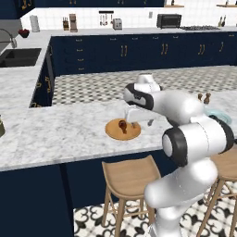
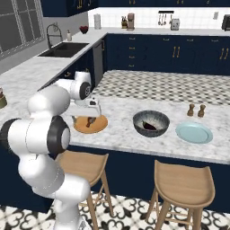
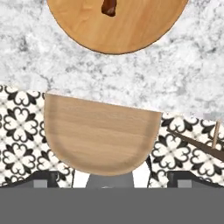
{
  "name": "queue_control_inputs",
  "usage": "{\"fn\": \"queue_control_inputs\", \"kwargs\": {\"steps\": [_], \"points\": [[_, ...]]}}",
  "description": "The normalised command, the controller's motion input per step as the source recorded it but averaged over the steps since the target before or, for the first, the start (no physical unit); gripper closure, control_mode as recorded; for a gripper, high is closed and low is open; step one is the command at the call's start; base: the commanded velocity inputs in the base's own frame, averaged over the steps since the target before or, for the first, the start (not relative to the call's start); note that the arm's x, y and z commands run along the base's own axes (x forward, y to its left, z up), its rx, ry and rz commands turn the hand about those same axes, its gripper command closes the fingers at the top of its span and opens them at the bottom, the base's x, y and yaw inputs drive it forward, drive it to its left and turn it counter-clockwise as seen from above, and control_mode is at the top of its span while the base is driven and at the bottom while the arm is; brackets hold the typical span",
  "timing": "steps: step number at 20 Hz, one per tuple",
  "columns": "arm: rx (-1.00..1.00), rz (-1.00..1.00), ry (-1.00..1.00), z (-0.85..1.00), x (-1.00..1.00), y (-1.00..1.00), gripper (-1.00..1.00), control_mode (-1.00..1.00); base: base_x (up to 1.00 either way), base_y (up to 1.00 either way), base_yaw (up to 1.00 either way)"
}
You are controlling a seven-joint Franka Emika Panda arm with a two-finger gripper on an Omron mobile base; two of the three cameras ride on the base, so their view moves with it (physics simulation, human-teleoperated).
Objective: Pick the chicken drumstick and eggplant from their plates and place them in the bowl. Then put the bowl in the fridge.
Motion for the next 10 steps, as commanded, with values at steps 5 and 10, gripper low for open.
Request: {"fn": "queue_control_inputs", "kwargs": {"steps": [5, 10], "points": [[0.01, -0.01, 0.0, -0.4, 0.92, 0.54, -1.0, -1.0, 0.0, 0.0, 0.0], [0.0, -0.13, 0.01, -0.52, 0.76, 0.35, -1.0, -1.0, 0.0, 0.0, 0.0]]}}
